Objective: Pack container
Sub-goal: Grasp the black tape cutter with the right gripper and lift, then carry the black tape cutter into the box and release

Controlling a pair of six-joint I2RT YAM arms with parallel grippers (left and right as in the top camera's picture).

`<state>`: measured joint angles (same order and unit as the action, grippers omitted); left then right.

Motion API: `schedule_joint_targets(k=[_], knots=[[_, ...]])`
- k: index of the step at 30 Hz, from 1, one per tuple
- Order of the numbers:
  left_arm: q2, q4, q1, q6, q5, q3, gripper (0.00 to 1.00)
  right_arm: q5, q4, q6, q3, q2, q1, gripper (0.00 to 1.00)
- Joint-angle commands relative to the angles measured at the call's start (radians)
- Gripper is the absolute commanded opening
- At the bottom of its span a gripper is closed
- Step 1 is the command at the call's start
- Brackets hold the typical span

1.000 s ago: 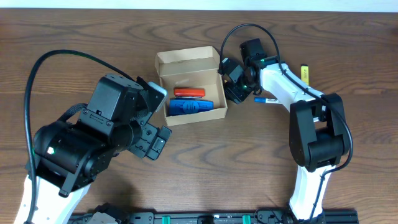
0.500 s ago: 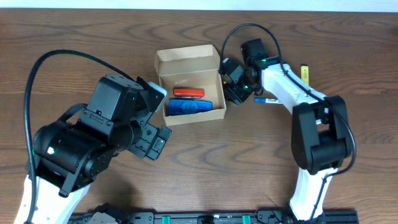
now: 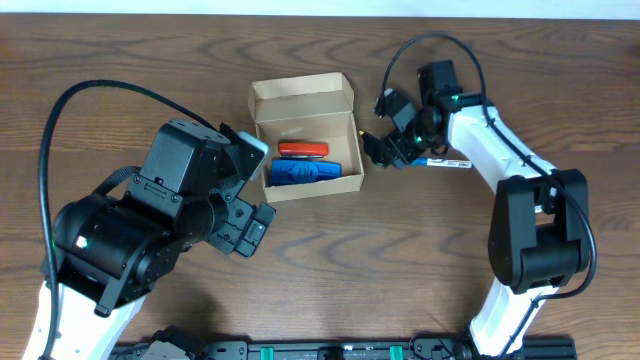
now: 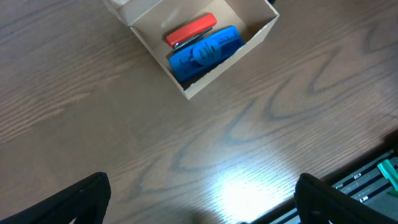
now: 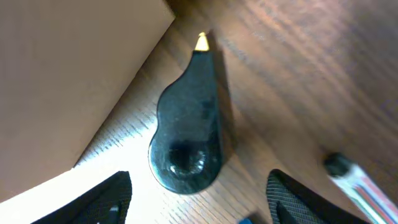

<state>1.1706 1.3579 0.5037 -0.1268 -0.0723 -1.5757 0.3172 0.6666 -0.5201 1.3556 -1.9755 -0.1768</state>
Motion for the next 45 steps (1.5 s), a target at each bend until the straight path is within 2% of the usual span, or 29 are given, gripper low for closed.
schedule_joint_targets(k=[1,13,20,23,29,39,45], knots=[[0.002,0.002,-0.006,0.011,-0.006,0.003,0.95,0.024,-0.041,0.008,-0.040,0.012,-0.015,0.74],[0.002,0.002,-0.006,0.011,-0.005,0.003,0.95,-0.011,-0.288,0.060,-0.189,0.010,-0.062,0.77],[0.002,0.002,-0.006,0.011,-0.005,0.003,0.95,-0.112,-0.339,0.079,-0.216,0.010,-0.099,0.77],[0.002,0.002,-0.006,0.011,-0.006,0.003,0.95,-0.112,-0.343,0.079,-0.216,0.010,-0.099,0.68],[0.002,0.002,-0.006,0.011,-0.005,0.003,0.95,-0.111,-0.345,0.079,-0.224,0.010,-0.094,0.40],[0.002,0.002,-0.006,0.011,-0.005,0.003,0.95,-0.111,-0.336,0.159,-0.207,0.039,-0.080,0.34],[0.002,0.002,-0.006,0.011,-0.006,0.003,0.95,-0.158,-0.260,0.169,-0.168,0.190,-0.068,0.33]])
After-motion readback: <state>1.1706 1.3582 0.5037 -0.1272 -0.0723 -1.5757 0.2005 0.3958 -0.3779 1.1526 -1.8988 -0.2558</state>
